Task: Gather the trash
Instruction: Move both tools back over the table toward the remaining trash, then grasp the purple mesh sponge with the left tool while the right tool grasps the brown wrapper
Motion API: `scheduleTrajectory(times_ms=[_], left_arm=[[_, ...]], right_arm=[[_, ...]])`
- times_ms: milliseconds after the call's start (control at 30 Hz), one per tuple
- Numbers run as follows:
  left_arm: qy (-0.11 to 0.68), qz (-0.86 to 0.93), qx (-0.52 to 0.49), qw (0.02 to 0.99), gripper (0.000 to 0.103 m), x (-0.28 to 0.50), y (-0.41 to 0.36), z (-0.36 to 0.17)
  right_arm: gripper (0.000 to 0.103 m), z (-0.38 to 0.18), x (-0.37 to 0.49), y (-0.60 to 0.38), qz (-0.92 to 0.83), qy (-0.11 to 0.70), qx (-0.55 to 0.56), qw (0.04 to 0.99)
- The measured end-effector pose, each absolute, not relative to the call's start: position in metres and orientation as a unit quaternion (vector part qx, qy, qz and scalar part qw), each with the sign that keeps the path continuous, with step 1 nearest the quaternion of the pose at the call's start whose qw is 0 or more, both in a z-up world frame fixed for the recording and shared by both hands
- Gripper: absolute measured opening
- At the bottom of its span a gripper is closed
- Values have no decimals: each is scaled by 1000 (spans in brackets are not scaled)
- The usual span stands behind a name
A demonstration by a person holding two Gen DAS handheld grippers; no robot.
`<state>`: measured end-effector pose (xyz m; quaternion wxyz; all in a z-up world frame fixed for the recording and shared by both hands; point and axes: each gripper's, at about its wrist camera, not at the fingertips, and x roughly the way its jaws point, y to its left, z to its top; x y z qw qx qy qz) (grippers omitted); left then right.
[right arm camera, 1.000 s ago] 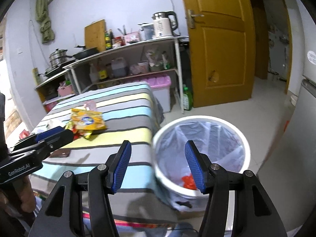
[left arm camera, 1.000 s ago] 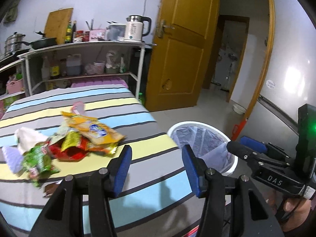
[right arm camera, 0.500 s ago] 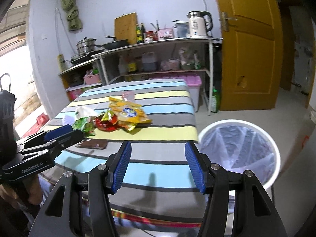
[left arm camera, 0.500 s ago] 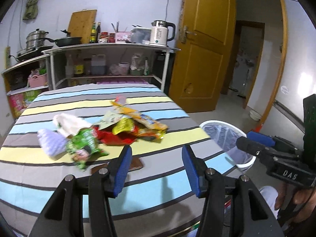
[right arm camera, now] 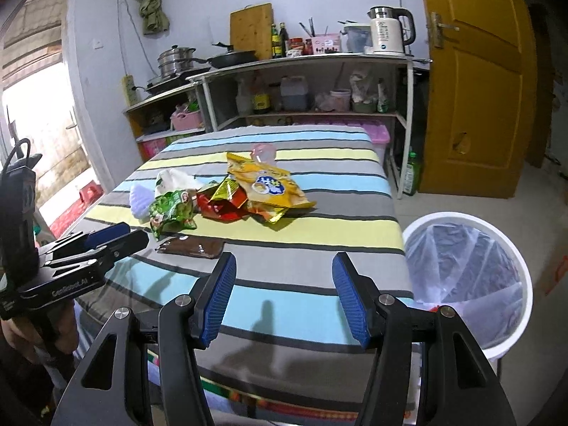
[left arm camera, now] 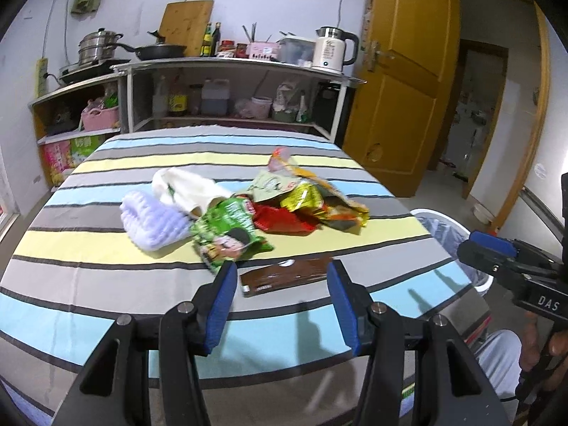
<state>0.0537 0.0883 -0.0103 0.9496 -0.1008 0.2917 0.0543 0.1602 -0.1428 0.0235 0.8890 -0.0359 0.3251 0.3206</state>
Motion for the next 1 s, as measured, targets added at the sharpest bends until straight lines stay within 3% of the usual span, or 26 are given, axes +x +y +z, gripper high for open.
scheduleTrajectory(times_ms=[633,1000], left_arm=[[283,112,-129,944,55,52,156,-15],[313,144,-140,928,61,84,194,-20]], right_arm=[[57,0,173,-45,421,347,-98,832],[58,-16,182,-14,445,358,-138,809]])
